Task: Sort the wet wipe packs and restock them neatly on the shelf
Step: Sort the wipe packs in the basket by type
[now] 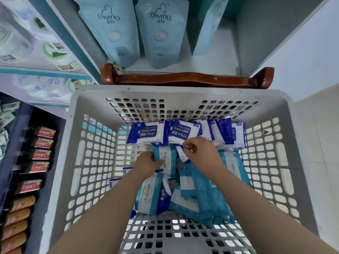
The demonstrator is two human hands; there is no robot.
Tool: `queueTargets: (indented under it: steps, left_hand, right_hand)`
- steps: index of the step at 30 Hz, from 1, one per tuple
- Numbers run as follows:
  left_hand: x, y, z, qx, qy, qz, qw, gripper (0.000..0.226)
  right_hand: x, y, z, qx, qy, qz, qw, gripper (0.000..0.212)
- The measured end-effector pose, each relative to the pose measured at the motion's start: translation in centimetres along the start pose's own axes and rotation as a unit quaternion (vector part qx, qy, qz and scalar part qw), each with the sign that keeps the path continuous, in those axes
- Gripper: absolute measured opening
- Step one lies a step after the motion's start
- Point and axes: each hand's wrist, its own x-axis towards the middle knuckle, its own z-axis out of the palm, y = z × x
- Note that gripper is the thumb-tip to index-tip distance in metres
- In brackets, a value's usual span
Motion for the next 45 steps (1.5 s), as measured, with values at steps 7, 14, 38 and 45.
queueTargets:
  steps: [7,14,38,45]
  left_hand:
    - [-0.5,-1.4,1.3,-0.052,-0.024,-0.001,0.998,0.035]
    - [0.1,-1.2,0.6,-0.078,0.046,-0.020,0.996,0.031]
    - [-7.9,5.9,2.4,-0.120,-0.069,0.048,0.989,0.018]
    - [-7.0,5.0,6.3,0.167,-0.107,0.063,0.978,0.031]
  right_hand:
    - [-0.6,1.0,0.5,0.080,-0.024,0.052,0.995,0.027]
    - [0.1,1.3,0.2,0.096,-0.028,0.063,0.993,0.023]
    - [-4.1,4.1,-8.6,0.135,-0.257,0.117,0.950,0.021]
    - [-5.0,5.8,-8.4,-0.112,-0.330,0.101,0.932,0.027]
